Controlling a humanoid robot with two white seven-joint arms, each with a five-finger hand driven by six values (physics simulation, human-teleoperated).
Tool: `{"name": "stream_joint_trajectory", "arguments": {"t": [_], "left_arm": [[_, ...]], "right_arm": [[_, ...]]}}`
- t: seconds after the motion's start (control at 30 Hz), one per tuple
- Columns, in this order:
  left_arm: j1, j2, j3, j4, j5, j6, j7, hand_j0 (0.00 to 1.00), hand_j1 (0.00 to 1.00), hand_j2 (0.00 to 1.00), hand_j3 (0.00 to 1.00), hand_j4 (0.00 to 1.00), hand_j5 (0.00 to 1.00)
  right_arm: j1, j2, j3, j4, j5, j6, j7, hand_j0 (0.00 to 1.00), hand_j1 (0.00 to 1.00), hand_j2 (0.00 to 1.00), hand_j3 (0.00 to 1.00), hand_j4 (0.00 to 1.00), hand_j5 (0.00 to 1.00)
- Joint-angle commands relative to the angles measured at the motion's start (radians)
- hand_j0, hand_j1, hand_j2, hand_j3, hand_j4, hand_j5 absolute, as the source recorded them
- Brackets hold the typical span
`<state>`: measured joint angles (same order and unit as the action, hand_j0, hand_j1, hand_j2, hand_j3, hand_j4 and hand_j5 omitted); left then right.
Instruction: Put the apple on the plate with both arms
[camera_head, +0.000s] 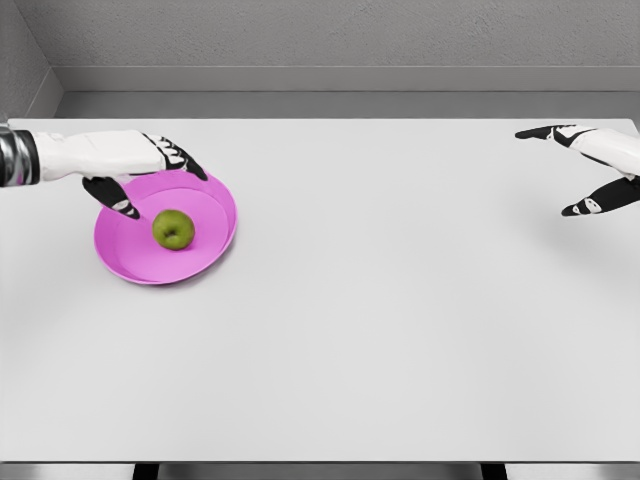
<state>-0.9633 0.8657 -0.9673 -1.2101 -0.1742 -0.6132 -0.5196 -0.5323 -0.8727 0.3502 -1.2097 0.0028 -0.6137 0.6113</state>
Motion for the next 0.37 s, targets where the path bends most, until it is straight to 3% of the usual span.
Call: {"name": "stream_joint_trajectory", "arguments": {"t": [0.0, 0.03, 0.13, 0.33], "left_arm": [[0.0, 0.001, 0.045, 0.139, 0.025, 0.002, 0.001, 1.0, 1.0, 1.0, 1.0, 1.0, 1.0], [0.0, 0.0, 0.047, 0.224, 0.071, 0.002, 0.001, 1.0, 1.0, 1.0, 1.0, 1.0, 1.0], [0.0, 0.0, 0.071, 0.34, 0.087, 0.002, 0.001, 1.0, 1.0, 1.0, 1.0, 1.0, 1.0], [0.002, -0.008, 0.071, 0.351, 0.087, 0.002, 0.001, 1.0, 1.0, 1.0, 1.0, 1.0, 1.0]], "right_arm": [[0.0, -0.002, 0.0, -0.001, -0.007, 0.003, 0.0, 1.0, 1.0, 1.0, 1.0, 1.0, 1.0], [0.0, -0.002, 0.0, -0.001, -0.007, 0.003, 0.0, 1.0, 1.0, 1.0, 1.0, 1.0, 1.0], [0.0, -0.002, 0.001, -0.002, -0.007, 0.003, 0.0, 1.0, 1.0, 1.0, 1.0, 1.0, 1.0], [0.0, -0.002, 0.0, -0.01, -0.009, 0.003, 0.0, 1.0, 1.0, 1.0, 1.0, 1.0, 1.0]]}}
